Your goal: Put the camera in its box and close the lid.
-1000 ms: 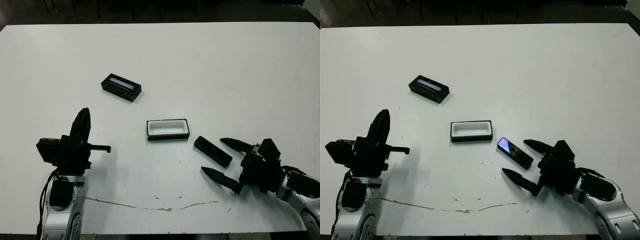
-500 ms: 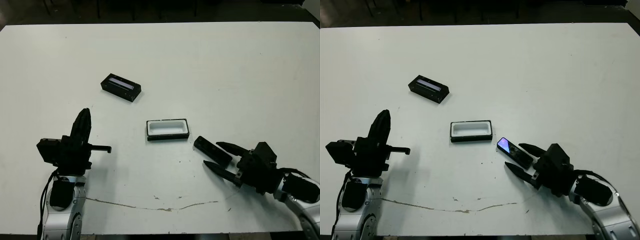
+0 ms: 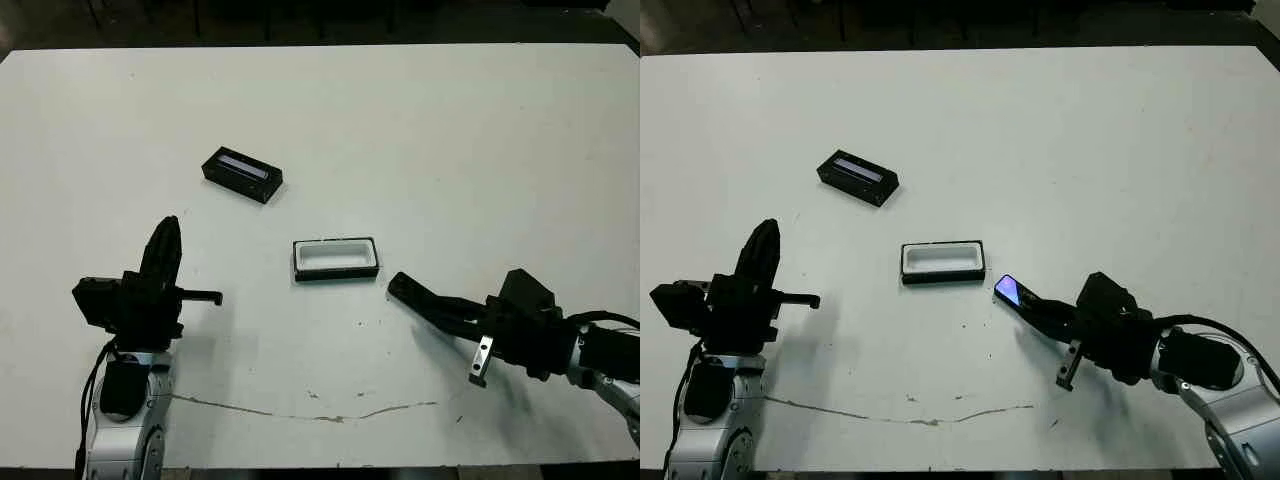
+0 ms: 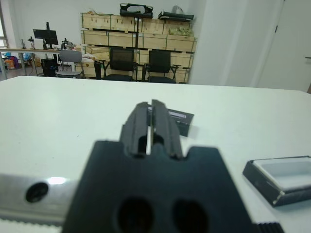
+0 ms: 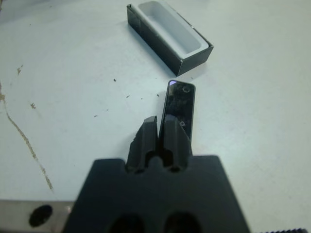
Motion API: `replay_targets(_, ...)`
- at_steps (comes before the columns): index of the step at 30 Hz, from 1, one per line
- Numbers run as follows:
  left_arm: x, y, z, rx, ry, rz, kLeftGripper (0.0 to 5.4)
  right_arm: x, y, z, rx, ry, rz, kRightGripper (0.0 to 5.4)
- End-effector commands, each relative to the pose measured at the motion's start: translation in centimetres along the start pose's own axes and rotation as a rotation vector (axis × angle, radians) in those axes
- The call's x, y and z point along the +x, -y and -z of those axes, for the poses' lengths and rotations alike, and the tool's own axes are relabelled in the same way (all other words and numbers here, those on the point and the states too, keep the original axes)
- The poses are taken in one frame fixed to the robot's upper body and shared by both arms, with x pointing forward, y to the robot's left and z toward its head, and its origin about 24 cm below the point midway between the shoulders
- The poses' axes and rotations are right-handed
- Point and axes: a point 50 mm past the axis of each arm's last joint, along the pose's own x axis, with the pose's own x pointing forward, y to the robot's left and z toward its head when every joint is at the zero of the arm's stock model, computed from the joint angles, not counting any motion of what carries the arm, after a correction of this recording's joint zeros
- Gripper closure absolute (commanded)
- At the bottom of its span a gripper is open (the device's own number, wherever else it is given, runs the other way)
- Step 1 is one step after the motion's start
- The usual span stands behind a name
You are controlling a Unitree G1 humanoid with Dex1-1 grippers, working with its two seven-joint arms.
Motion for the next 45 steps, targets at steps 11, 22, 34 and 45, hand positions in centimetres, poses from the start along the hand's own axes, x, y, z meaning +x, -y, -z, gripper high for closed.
replay_targets(11,-0.4,-0.3,0.5,0.007,-0.027,-0.004,5.4,-1.3,-0.2,-3.1,0.037,0.098,0.069,5.38)
replay_targets(22,-0.4,0.0,0.6,0.002,-0.03,0.001,5.4,-3.1,2.0,-7.0,0.101,0.208,0.154,5.38)
replay_targets(34,-0.8,0.0,0.6,0.003,-0.04,-0.012,5.4,0.5,2.3,-3.3,0.123,-0.056,-0.025,3.95)
replay_targets(45,-0.6,0.1,0.6,-0.001,-0.038,-0.011,5.4,1.0,2.6,-2.5,0.07,-0.081,-0.095,2.01)
